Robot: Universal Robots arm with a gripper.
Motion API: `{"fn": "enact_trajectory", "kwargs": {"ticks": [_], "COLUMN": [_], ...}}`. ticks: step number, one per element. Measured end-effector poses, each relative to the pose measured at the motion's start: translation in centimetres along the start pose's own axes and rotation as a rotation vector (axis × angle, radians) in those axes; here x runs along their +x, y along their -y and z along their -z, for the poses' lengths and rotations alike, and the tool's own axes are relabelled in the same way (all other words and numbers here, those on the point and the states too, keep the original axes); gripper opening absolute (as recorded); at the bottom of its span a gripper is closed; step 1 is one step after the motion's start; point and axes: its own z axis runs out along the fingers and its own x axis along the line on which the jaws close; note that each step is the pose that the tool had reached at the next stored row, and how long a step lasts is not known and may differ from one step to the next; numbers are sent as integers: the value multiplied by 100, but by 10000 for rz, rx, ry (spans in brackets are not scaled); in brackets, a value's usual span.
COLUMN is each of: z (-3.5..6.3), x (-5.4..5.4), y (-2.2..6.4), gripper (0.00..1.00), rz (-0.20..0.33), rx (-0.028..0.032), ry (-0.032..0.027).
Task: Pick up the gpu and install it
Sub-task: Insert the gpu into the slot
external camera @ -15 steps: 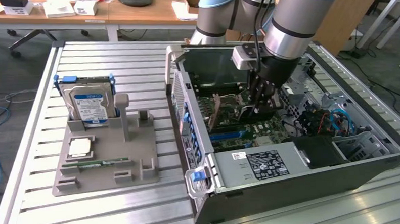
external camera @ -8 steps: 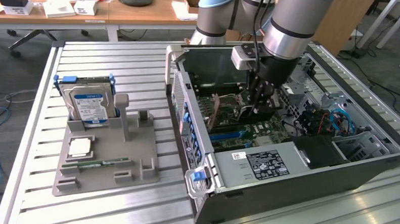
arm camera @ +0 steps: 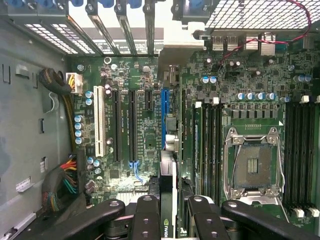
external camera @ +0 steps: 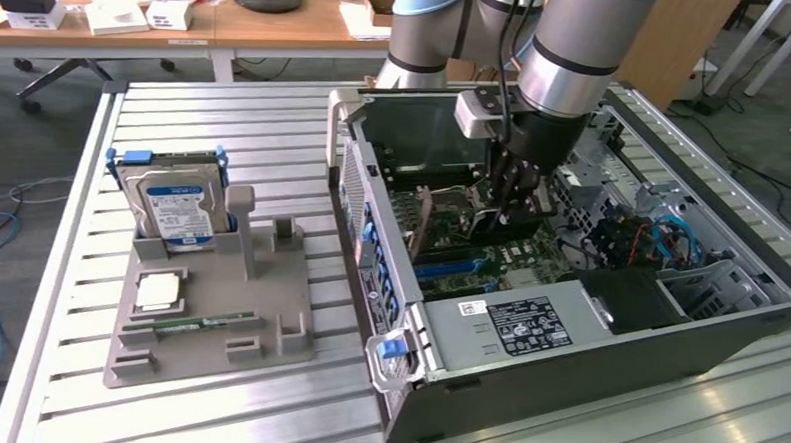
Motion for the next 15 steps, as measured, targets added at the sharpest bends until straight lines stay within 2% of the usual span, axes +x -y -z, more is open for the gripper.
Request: {"fn": "enact_trajectory", "kwargs": {"ticks": [7, 15], "z": [0, -14], "x": [28, 34], "y": [1, -51], "gripper": [27, 27], "rz": [0, 2], "rx": [1, 1], "ry": [2, 0]}}
